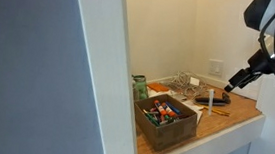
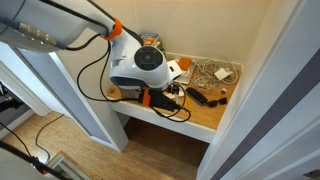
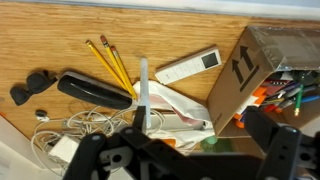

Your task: Remove the white marker from the box and put it on the table in an upright position

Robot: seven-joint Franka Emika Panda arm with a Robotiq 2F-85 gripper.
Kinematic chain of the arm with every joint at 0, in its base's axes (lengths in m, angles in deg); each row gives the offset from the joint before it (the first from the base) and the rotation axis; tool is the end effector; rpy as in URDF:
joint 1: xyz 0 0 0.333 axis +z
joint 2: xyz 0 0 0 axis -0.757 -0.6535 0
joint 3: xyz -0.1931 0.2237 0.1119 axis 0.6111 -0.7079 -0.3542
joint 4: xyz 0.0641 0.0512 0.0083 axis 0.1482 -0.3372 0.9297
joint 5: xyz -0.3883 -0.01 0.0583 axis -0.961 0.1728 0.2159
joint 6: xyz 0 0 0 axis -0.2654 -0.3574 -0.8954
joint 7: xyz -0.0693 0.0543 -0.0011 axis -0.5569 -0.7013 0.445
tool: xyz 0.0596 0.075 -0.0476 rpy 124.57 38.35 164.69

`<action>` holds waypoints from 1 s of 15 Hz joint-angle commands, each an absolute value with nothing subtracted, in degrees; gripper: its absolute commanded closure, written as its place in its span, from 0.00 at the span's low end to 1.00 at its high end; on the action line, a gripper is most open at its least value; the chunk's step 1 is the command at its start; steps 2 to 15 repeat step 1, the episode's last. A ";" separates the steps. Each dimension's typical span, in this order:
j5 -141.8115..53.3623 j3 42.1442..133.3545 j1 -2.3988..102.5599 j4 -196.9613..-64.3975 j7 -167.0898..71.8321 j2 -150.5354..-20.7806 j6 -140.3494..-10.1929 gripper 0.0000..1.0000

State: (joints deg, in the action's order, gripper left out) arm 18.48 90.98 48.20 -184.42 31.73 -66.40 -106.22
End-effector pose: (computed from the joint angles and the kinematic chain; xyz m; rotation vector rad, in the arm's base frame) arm 0.4485 -0.1154 0.3100 -2.9106 -0.2745 -0.8133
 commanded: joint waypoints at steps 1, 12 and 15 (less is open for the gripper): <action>18.48 90.98 48.20 -184.43 31.73 -66.41 -106.22 0.00; 18.48 90.98 48.20 -184.43 31.73 -66.41 -106.22 0.00; 18.48 90.98 48.20 -184.43 31.73 -66.41 -106.22 0.00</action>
